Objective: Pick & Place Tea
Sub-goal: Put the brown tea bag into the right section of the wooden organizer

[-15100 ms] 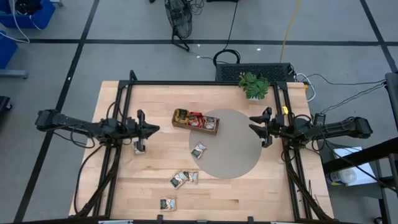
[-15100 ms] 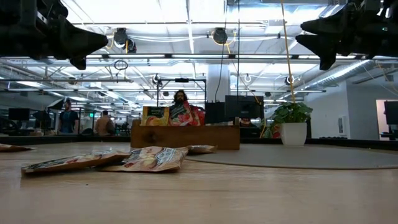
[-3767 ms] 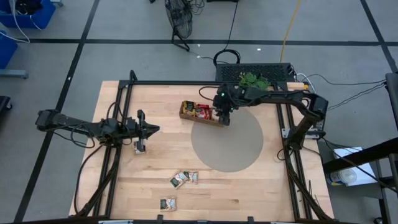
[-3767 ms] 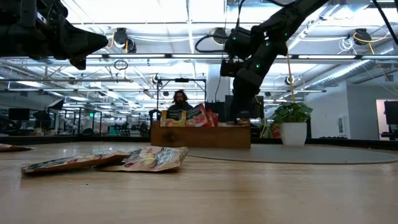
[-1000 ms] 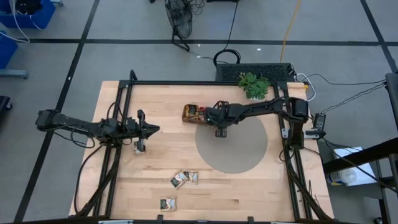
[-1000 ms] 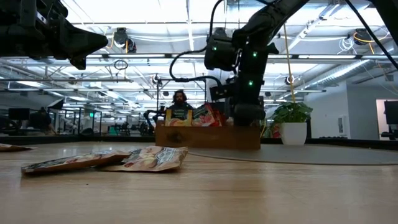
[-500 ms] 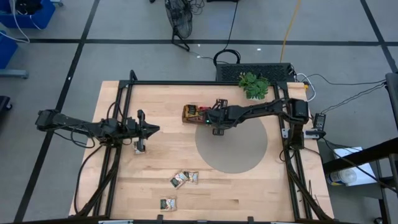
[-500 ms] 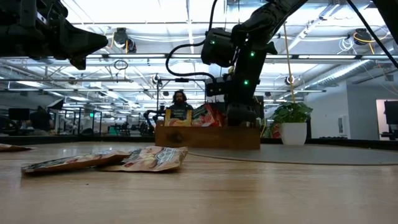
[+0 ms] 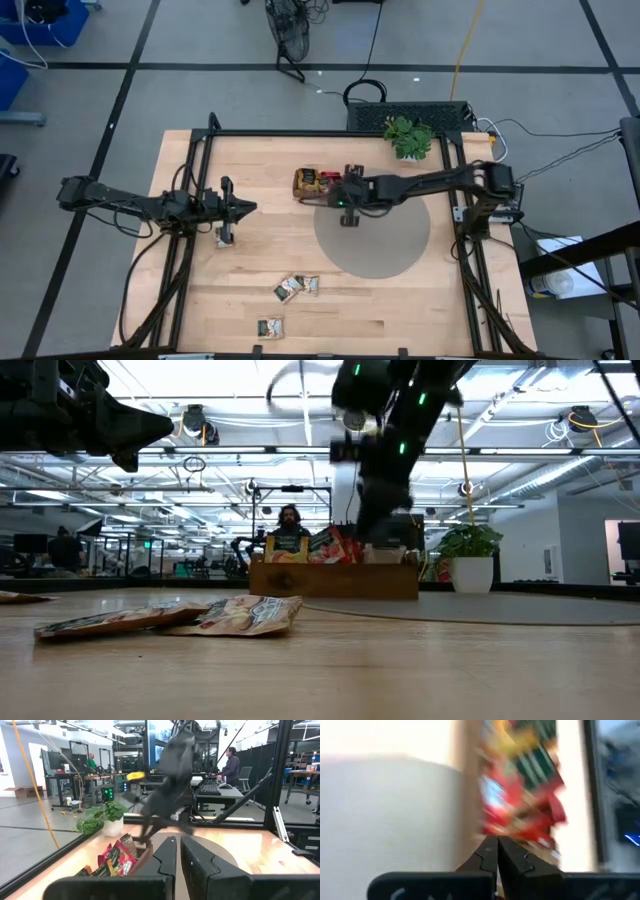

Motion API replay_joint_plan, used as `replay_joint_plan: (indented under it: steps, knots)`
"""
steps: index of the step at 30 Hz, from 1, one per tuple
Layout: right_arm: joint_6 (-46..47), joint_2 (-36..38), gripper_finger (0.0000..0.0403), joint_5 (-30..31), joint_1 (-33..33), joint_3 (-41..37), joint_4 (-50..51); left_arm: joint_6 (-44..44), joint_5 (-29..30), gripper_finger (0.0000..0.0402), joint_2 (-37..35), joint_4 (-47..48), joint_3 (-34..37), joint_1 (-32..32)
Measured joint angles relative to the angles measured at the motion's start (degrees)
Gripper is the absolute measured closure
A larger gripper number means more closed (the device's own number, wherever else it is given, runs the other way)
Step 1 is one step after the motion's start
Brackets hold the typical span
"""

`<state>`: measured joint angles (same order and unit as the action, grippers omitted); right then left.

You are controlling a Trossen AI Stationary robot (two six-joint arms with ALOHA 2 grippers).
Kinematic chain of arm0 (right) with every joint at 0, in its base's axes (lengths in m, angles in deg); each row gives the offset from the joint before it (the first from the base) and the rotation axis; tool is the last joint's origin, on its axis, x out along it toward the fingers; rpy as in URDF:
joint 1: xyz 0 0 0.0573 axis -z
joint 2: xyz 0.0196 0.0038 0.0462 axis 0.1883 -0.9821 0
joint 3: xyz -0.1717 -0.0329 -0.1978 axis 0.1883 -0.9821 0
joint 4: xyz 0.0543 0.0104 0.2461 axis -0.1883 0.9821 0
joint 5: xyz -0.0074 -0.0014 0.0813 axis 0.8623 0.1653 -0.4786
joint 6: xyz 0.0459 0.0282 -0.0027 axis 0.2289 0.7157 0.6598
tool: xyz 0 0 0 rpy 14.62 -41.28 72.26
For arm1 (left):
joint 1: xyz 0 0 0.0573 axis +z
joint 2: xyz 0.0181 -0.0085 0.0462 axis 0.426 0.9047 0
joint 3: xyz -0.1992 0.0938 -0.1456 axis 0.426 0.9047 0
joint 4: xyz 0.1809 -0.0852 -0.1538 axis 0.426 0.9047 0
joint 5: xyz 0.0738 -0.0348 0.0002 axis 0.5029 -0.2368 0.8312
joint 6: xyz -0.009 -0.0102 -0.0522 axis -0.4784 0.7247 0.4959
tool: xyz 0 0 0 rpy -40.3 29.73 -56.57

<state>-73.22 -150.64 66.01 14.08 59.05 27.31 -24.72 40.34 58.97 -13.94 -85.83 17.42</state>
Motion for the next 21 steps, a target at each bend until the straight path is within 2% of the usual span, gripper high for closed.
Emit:
replay_joint_plan:
  steps: [3, 6, 9, 12, 17, 21]
  knots:
    - [-1.2, 3.2, 0.0403, -12.2, -2.9, -0.1, -2.9, 0.0, 0.0, 0.0371, 0.0, 0.0, 0.0, 0.0]
    - [-4.4, 4.3, 0.0391, -26.2, -7.0, -2.2, -11.5, 0.0, 0.0, 0.0371, 0.0, 0.0, 0.0, 0.0]
    - [-4.4, 3.1, 0.0349, -29.6, -11.7, -4.4, -18.4, 0.0, 0.0, 0.0371, 0.0, 0.0, 0.0, 0.0]
    - [3.4, 0.4, 0.0292, -29.8, -14.5, -5.7, -23.8, 0.0, 0.0, 0.0371, 0.0, 0.0, 0.0, 0.0]
    - [22.4, -4.8, 0.0214, -41.0, -13.1, -5.8, -25.8, 0.0, 0.0, 0.0371, 0.0, 0.0, 0.0, 0.0]
    - [28.0, -8.5, 0.0180, -44.5, -13.4, -5.8, -29.8, 0.0, 0.0, 0.0371, 0.0, 0.0, 0.0, 0.0]
